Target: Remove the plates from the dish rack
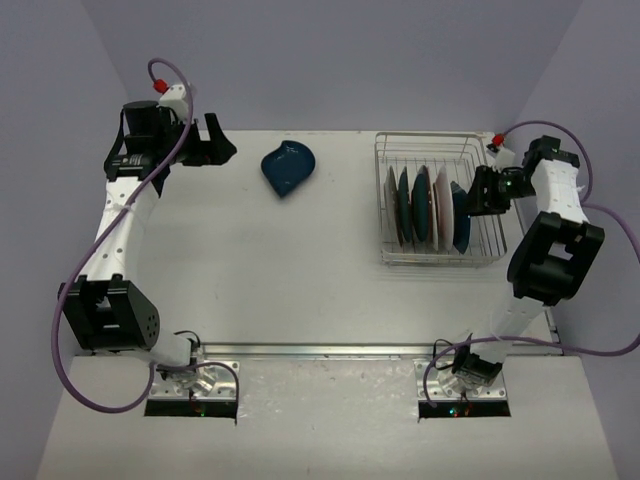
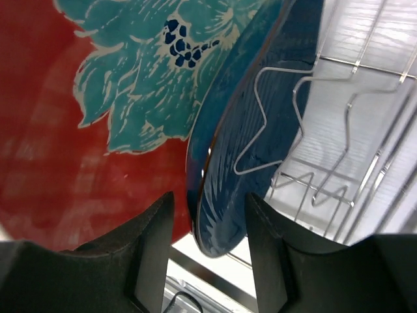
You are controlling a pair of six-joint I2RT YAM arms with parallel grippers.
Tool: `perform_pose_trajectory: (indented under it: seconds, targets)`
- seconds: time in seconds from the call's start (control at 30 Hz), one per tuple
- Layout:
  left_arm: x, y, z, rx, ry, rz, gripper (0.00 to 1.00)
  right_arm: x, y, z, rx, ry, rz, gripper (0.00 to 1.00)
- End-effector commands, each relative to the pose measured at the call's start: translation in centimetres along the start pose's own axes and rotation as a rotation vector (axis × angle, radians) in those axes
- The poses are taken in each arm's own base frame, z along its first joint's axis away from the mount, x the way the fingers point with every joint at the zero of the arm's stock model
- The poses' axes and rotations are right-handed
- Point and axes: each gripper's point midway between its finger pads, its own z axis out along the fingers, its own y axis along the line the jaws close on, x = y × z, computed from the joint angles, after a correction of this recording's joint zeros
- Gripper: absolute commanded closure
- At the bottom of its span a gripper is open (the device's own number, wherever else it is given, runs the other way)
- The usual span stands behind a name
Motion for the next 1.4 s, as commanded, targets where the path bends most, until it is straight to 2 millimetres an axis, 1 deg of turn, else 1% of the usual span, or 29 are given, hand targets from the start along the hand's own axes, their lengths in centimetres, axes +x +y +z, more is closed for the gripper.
perform_pose_trajectory:
  seconds: [0.0,0.07,0.23,0.37,0.47,0.53,0.57,0.67,0.73,0.87,0.9,0.93,1.03,1.2,1.3,1.37]
  targets:
    - [-0.5,-0.1,-1.6,-0.037,-0.026,0.031,0.13,0.1,1.7,1.2,-0.042,0.016,-0.053,0.56]
    - [-0.2,0.1,-1.7,-0.048,-0.020,0.028,0.13,0.4,1.9,1.6,-0.048,0.022,-0.049,0.61]
    - [0.1,0.3,-1.8,-0.056,-0.012,0.054,0.13,0.6,1.9,1.5,-0.042,0.031,-0.008,0.77]
    - [0.2,0.2,-1.5,-0.049,-0.013,0.046,0.13,0.7,2.4,0.9,-0.075,0.031,0.017,0.94]
    - [0.3,0.3,-1.2,-0.043,-0.008,0.037,0.13,0.4,2.7,0.1,-0.104,0.011,0.027,1.00]
    - [0.4,0.3,-1.1,-0.041,-0.005,0.036,0.13,0.1,3.0,-0.4,-0.131,-0.005,0.036,1.00]
    - [0.4,0.4,-1.0,-0.042,-0.002,0.035,0.13,-0.2,3.3,-1.1,-0.167,-0.026,0.051,1.00]
    - [0.7,1.1,-0.6,-0.080,0.010,-0.015,0.00,-1.6,4.4,-3.4,-0.268,-0.101,0.081,1.00]
    - [1.0,1.6,-0.4,-0.097,0.025,-0.030,0.00,-2.2,4.8,-4.6,-0.310,-0.137,0.093,1.00]
    - [1.1,1.9,0.2,-0.101,0.057,-0.060,0.00,-3.3,5.7,-7.1,-0.388,-0.197,0.095,1.00]
    - [1.2,1.9,0.3,-0.096,0.062,-0.071,0.00,-3.7,6.1,-7.9,-0.398,-0.213,0.082,1.00]
    - [1.1,2.0,0.4,-0.090,0.062,-0.080,0.00,-3.7,6.6,-8.5,-0.411,-0.216,0.070,1.00]
    - [0.9,1.6,0.6,-0.057,0.058,-0.106,0.00,-4.4,8.1,-10.5,-0.406,-0.256,-0.009,1.00]
    - [0.6,0.9,0.6,-0.027,0.042,-0.122,0.00,-5.1,9.2,-12.8,-0.320,-0.308,-0.155,1.00]
    - [0.3,0.4,0.6,0.003,0.034,-0.128,0.00,-5.5,10.2,-14.7,-0.236,-0.372,-0.293,1.00]
    - [0.3,-0.1,0.6,0.030,0.035,-0.130,0.00,-5.8,11.2,-15.5,-0.186,-0.427,-0.425,1.00]
